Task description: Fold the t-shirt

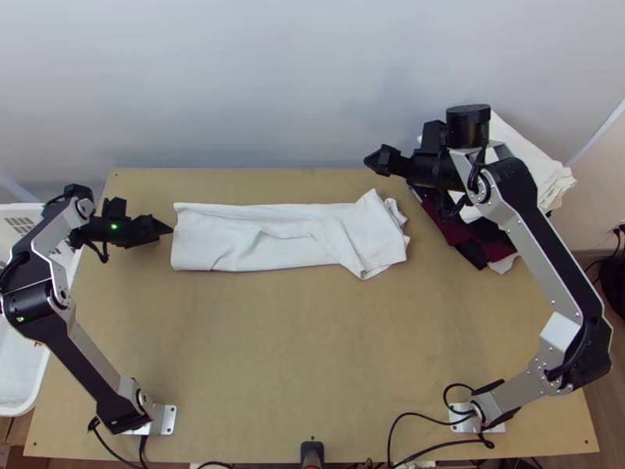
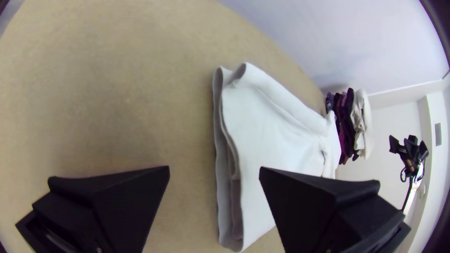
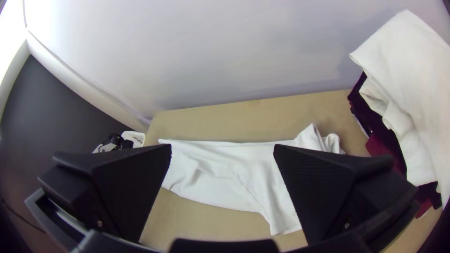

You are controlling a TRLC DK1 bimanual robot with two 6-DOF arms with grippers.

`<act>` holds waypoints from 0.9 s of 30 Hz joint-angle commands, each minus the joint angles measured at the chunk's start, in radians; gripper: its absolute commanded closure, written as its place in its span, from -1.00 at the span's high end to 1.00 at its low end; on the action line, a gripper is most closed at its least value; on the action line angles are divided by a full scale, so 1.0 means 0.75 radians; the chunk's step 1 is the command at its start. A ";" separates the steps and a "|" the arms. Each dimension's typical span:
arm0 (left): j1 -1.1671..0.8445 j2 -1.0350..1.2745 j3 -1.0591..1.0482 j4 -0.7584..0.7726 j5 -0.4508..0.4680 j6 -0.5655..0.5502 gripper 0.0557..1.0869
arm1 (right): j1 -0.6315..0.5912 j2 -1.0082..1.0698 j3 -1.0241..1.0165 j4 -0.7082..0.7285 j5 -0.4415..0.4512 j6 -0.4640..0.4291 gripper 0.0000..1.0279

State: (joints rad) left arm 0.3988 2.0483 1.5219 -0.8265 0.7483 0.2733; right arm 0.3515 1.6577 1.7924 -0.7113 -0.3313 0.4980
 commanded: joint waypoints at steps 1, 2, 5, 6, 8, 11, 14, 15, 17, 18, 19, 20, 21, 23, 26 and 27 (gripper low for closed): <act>-0.022 -0.019 -0.051 0.034 0.017 0.024 0.82 | -0.006 -0.003 0.044 -0.019 -0.020 0.031 0.92; -0.031 -0.013 -0.055 0.042 0.017 0.022 0.82 | -0.006 -0.003 0.044 -0.021 -0.020 0.031 0.92; -0.055 0.006 -0.055 0.061 0.017 0.008 0.82 | -0.006 -0.003 0.040 -0.029 -0.020 0.031 0.91; -0.065 0.012 -0.055 0.065 0.017 0.004 0.83 | -0.006 -0.003 0.038 -0.029 -0.020 0.031 0.91; -0.098 0.032 -0.058 0.096 0.017 -0.037 0.83 | -0.006 -0.003 0.036 -0.031 -0.020 0.031 0.91; -0.168 0.059 -0.074 0.137 0.007 -0.078 0.83 | -0.006 -0.001 0.048 -0.031 -0.020 0.031 0.91; -0.250 0.065 -0.105 0.208 -0.043 -0.125 0.87 | -0.006 -0.001 0.060 -0.031 -0.020 0.033 0.91; -0.272 0.063 -0.103 0.233 -0.110 -0.137 0.88 | -0.006 -0.001 0.063 -0.035 -0.020 0.033 0.91; -0.292 0.065 -0.100 0.243 -0.137 -0.144 0.88 | -0.006 -0.003 0.069 -0.042 -0.020 0.033 0.91; -0.309 0.065 -0.100 0.243 -0.159 -0.144 0.88 | -0.006 -0.005 0.067 -0.042 -0.020 0.031 0.91; -0.323 0.065 -0.105 0.243 -0.178 -0.144 0.88 | -0.006 -0.005 0.067 -0.044 -0.020 0.031 0.91; -0.342 0.061 -0.111 0.245 -0.194 -0.144 0.88 | -0.009 -0.005 0.069 -0.044 -0.020 0.031 0.91; -0.348 0.057 -0.113 0.247 -0.198 -0.146 0.88 | -0.009 -0.007 0.069 -0.044 -0.020 0.033 0.91; -0.370 0.048 -0.115 0.249 -0.196 -0.166 0.88 | -0.009 -0.007 0.069 -0.042 -0.020 0.031 0.91; -0.409 0.020 -0.137 0.280 -0.198 -0.195 0.86 | -0.009 -0.007 0.071 -0.042 -0.020 0.031 0.91; -0.421 0.012 -0.148 0.288 -0.198 -0.195 0.74 | -0.009 -0.010 0.071 -0.042 -0.020 0.031 0.91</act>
State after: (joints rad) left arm 0.1238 2.0430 1.4811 -0.6014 0.6113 0.1638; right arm 0.3500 1.6577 1.8206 -0.7399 -0.3344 0.5026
